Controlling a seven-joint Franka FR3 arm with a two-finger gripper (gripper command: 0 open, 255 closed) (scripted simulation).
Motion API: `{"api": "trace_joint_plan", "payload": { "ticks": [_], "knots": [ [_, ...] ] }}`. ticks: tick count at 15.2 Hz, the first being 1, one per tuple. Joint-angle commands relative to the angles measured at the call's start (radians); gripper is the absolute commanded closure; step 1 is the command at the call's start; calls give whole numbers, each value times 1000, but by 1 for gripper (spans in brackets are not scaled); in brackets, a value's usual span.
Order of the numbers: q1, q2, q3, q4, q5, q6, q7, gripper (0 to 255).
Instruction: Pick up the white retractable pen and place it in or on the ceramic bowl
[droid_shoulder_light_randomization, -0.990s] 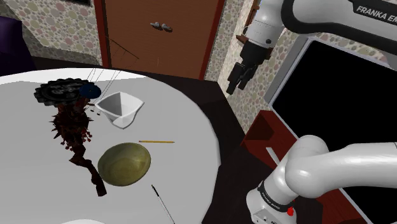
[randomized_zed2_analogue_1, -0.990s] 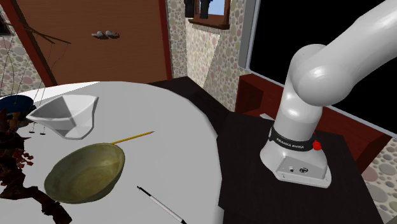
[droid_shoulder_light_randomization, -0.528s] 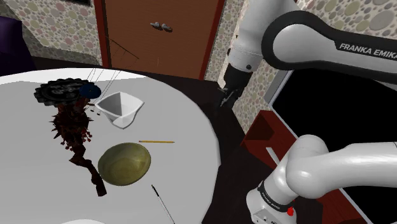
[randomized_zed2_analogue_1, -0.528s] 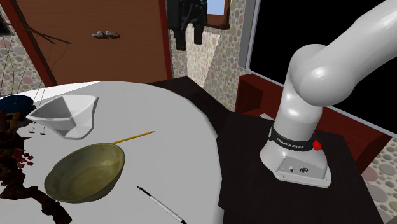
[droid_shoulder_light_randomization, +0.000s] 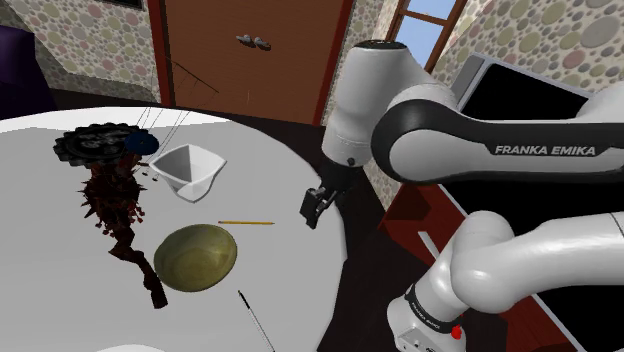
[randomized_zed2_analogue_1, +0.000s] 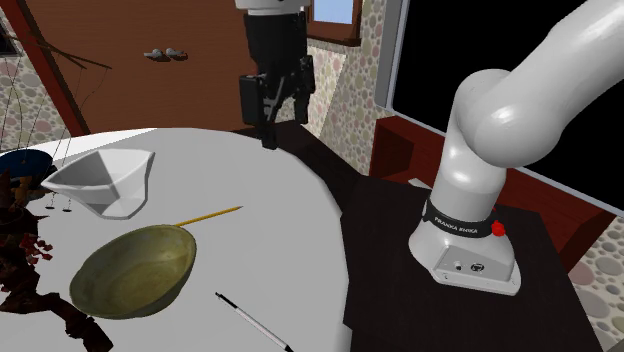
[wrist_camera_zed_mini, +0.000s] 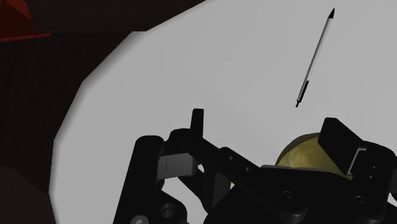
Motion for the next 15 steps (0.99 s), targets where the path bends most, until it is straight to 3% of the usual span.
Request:
{"api": "trace_joint_plan", "payload": {
  "ticks": [1,9,12,15],
  "knots": [
    [1,54,58,-2,9,49,56,0],
    [-30,306,294,9,-20,239,302,0],
    [-65,439,387,36,-88,308,426,0],
    [-108,604,473,76,-216,365,588,0]
  ]
}}
